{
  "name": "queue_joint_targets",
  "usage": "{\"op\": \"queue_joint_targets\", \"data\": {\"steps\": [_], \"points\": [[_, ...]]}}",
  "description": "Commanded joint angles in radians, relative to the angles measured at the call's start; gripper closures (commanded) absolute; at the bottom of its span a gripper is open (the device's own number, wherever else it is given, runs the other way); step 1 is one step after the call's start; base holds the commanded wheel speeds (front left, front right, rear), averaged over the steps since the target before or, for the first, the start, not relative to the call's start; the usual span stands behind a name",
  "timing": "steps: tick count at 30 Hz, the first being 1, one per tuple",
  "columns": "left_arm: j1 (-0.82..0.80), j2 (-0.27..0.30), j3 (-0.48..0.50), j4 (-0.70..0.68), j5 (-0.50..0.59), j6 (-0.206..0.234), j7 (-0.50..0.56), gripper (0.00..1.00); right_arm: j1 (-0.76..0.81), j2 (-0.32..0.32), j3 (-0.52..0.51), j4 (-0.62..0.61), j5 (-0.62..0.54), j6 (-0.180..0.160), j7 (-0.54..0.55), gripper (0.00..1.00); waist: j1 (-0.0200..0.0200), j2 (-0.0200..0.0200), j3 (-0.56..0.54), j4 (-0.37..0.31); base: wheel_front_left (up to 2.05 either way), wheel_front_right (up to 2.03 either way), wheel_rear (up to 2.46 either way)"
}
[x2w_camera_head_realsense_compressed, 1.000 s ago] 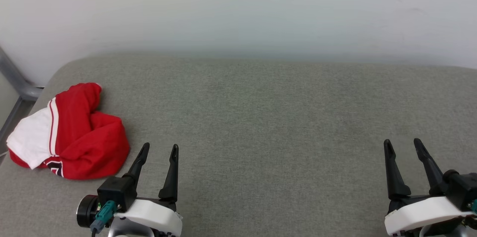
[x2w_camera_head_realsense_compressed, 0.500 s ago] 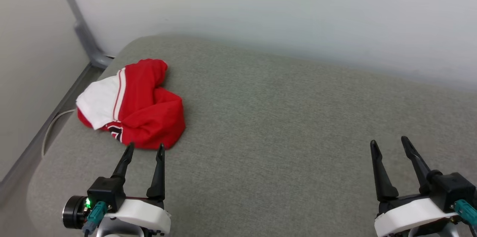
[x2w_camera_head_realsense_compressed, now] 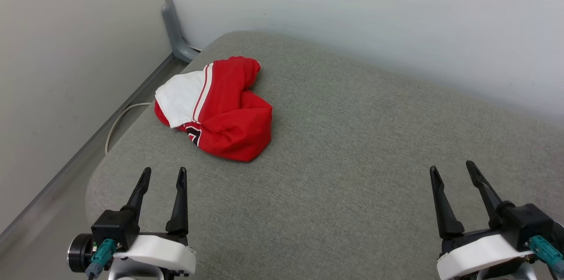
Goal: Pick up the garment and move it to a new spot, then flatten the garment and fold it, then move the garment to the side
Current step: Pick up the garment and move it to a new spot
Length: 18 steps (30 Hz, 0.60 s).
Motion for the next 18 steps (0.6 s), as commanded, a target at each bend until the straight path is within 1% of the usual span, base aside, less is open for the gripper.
{"op": "queue_joint_targets", "data": {"steps": [1,8,14,18], "points": [[0.0,-0.001,0.005,-0.003,-0.007,-0.004,-0.003,0.0,-0.009,0.001,0.002,0.001,-0.004,-0.001,-0.002,0.0,-0.0001,0.0,0.001,0.009,0.0,0.0,0.0],[-0.005,-0.006,0.015,0.002,-0.012,-0.009,-0.003,0.0,-0.017,0.001,0.006,0.007,-0.008,-0.001,-0.003,0.0,-0.0001,0.0,0.007,0.012,0.0,0.0,0.0],[-0.037,-0.007,0.029,0.028,-0.03,-0.012,-0.002,0.0,-0.023,0.001,0.007,0.006,-0.009,-0.001,0.003,0.0,-0.0001,0.0,0.025,-0.007,0.0,0.0,0.0],[-0.11,-0.008,0.034,0.069,-0.058,-0.014,-0.002,0.0,-0.048,0.001,0.01,-0.007,-0.029,-0.001,0.016,0.0,-0.0001,0.0,0.064,-0.035,0.0,0.0,0.0]]}}
